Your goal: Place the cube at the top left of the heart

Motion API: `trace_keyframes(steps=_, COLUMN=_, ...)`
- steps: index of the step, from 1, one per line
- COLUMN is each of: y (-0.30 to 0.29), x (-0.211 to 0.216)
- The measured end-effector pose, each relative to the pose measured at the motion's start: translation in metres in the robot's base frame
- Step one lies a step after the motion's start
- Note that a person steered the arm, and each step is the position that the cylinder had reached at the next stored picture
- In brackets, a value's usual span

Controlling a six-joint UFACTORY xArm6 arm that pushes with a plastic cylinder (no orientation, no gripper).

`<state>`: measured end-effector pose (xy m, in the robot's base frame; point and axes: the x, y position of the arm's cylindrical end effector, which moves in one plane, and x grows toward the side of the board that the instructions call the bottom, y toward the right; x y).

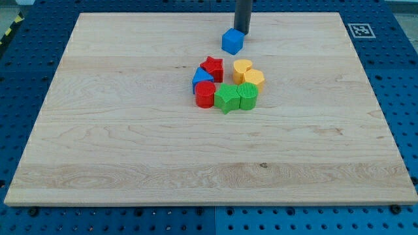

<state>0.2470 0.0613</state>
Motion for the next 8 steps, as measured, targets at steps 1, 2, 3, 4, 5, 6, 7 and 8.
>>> trace_keyframes(steps=1, y=-0.009, x=0.008)
trace_keyframes(steps=2, y=-0.009, x=0.039)
trace_keyframes(steps=3, y=-0.009, x=0.041)
trace_keyframes(steps=4, y=-0.018, x=0.011)
trace_keyframes(steps=5, y=-0.027, x=0.018)
trace_keyframes(steps=6, y=-0.026, x=0.041)
trace_keyframes(steps=7, y=-0.026, x=0.027)
trace_keyframes(steps=8, y=-0.026, x=0.026)
